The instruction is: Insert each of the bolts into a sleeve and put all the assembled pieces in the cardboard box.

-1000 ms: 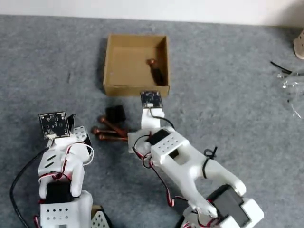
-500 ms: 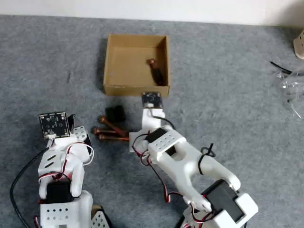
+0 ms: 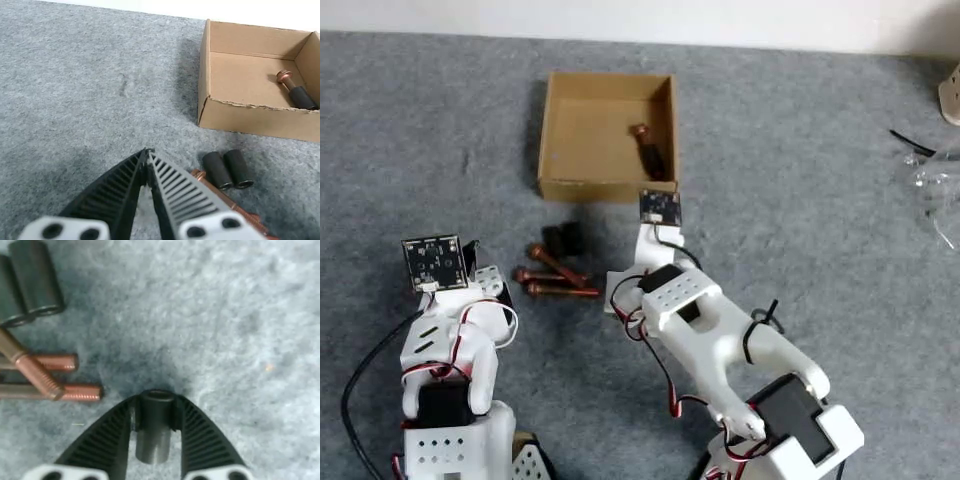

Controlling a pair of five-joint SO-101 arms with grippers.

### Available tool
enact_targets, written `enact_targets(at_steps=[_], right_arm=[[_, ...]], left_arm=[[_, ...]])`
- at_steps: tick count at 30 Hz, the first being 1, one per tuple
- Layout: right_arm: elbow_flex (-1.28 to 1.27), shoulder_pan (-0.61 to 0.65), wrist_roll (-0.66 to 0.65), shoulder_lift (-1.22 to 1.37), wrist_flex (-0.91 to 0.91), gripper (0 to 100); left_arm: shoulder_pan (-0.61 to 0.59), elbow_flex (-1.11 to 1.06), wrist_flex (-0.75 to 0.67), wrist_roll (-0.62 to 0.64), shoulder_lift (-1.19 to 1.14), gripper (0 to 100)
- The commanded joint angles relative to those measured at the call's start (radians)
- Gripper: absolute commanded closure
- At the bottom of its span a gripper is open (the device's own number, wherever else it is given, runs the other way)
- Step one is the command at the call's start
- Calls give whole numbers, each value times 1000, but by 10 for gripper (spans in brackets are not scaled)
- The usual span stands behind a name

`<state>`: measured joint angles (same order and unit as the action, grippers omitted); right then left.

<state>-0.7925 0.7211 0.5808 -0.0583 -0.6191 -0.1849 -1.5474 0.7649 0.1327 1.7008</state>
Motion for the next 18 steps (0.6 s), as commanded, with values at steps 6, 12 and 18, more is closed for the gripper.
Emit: enact_targets(at_steps=[6,12,18], right_arm=[[5,-54,14,-191,15,994],[-61,-77,-57,-294,-45,994],[-71,-82,-72,-294,-44,994]], left_arm=[[2,70,31,57,8,992],[61,110,83,60,-4,993],[42,325,160,140,-311,993]])
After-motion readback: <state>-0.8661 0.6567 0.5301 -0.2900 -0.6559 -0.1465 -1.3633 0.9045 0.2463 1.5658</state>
